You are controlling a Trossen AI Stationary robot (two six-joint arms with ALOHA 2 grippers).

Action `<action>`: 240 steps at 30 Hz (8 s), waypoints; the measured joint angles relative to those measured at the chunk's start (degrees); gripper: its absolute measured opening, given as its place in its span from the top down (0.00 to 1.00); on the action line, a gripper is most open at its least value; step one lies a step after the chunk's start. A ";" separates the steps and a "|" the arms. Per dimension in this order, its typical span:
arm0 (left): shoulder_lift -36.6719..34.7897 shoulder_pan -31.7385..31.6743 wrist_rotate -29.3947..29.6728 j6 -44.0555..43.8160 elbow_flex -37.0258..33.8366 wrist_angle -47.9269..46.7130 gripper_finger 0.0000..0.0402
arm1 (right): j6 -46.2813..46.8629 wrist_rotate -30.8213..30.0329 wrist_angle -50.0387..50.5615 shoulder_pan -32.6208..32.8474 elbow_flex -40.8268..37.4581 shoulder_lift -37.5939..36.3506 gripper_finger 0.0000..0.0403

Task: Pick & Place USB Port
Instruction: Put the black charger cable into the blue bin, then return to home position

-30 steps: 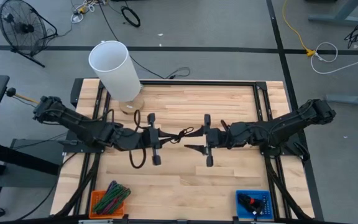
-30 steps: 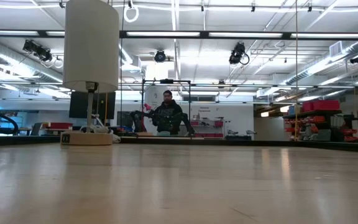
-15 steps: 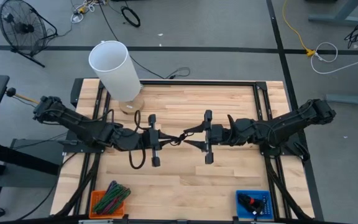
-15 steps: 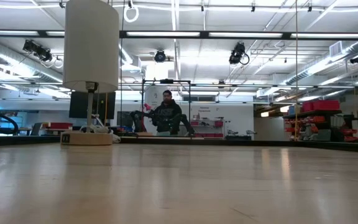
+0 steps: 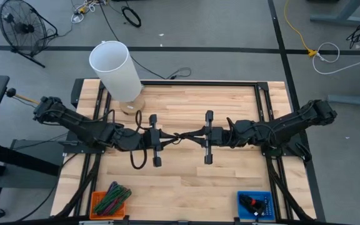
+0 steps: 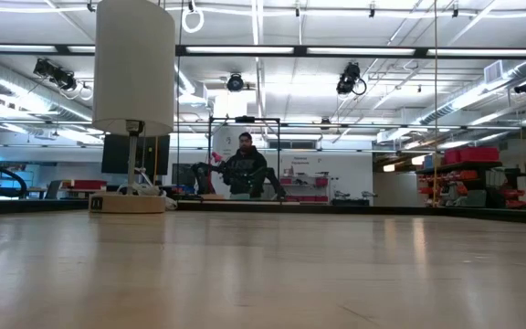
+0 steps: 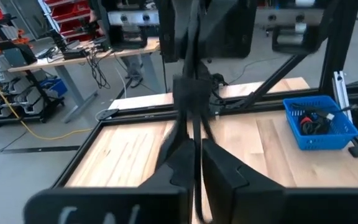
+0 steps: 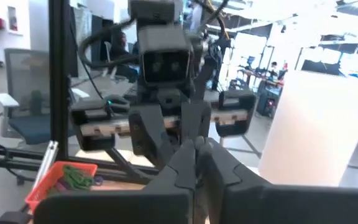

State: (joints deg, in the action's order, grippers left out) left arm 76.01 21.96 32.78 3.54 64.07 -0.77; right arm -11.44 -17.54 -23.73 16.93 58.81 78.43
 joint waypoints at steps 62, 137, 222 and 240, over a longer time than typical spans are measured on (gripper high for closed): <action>-0.02 4.79 5.16 0.10 0.04 -12.89 0.89 | 113.09 9.57 70.45 49.64 0.00 2.02 0.96; -0.03 -33.62 -51.23 -4.47 0.04 3.18 0.89 | 15.50 -8.44 15.22 -16.11 -0.02 -2.34 0.74; -75.92 -28.81 -50.84 -4.43 -60.46 23.28 0.89 | 15.40 -7.20 7.11 -17.57 -57.86 -78.44 0.74; -75.93 -27.15 -50.60 -4.43 -63.56 12.67 0.89 | 4.55 -10.89 17.20 -17.59 -57.86 -78.44 0.74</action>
State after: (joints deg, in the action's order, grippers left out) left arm 0.08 -5.19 -17.82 -0.89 0.51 11.90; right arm -6.90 -28.42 -6.53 -0.67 0.95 -0.01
